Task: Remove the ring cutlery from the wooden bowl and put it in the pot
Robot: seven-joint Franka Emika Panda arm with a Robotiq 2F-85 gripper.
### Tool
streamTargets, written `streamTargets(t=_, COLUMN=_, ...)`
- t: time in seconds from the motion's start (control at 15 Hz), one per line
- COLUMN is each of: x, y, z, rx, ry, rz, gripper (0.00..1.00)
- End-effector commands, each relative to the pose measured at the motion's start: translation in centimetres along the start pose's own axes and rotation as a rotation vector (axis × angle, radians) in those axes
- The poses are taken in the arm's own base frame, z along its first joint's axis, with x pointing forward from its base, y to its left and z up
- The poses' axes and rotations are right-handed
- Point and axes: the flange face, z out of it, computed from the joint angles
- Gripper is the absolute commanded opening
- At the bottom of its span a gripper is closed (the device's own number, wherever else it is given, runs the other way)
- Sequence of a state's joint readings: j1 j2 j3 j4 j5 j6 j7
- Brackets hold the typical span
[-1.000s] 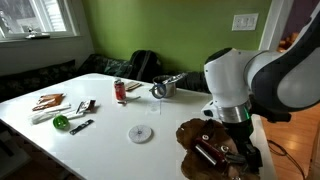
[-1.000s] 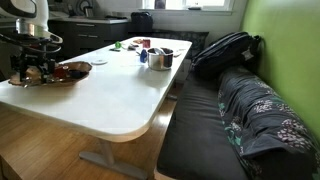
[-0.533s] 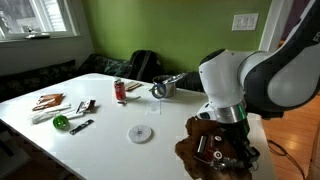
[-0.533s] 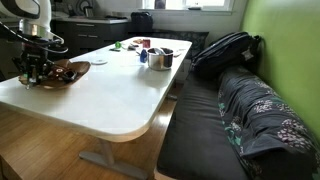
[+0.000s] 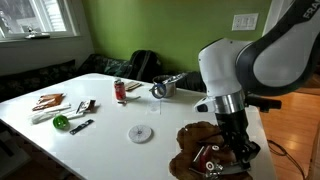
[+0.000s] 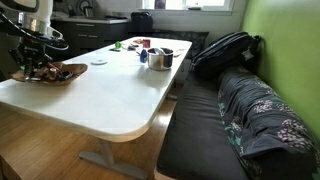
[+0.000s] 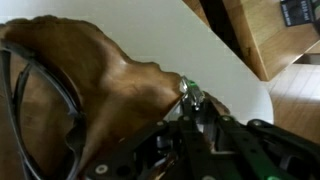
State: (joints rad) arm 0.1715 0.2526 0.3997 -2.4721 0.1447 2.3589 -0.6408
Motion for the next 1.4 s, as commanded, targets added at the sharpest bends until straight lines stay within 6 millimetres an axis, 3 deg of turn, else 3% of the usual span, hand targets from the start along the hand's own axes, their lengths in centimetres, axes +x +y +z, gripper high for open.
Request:
streamTargets(t=0.0, x=-1.7, y=-2.4, z=-3.3, rx=0.099, ry=0.036, rz=-0.085, gripper=0.04)
streamTargets(t=0.33, x=-4.8, y=-3.3, z=-8.5, rx=0.121, ry=0.178, rz=-0.145, gripper=0.05)
streamTargets(t=0.6, x=-9.0, y=-3.8, z=-13.8, rx=0.043, ry=0.343, rz=-0.159, gripper=0.05)
streamTargets(t=0.67, x=-10.0, y=-4.4, z=-14.8, rx=0.014, ry=0.316, rz=-0.156, gripper=0.05)
streamTargets(t=0.73, x=-7.3, y=-2.3, z=-13.3, rx=0.054, ry=0.294, rz=-0.143, gripper=0.16)
streamTargets(t=0.87, x=-9.0, y=-3.2, z=-15.1, rx=0.028, ry=0.319, rz=-0.140, gripper=0.16)
streamTargets(t=0.93, x=-9.4, y=-3.7, z=-15.4, rx=0.017, ry=0.323, rz=-0.143, gripper=0.04)
streamTargets(t=1.0, x=-9.5, y=-3.4, z=-16.4, rx=-0.018, ry=0.367, rz=-0.123, gripper=0.04)
streamTargets(t=1.07, x=-10.2, y=-2.6, z=-18.8, rx=-0.089, ry=0.435, rz=-0.075, gripper=0.04)
streamTargets(t=1.33, x=-13.2, y=2.6, z=-26.2, rx=-0.263, ry=0.548, rz=0.038, gripper=0.04)
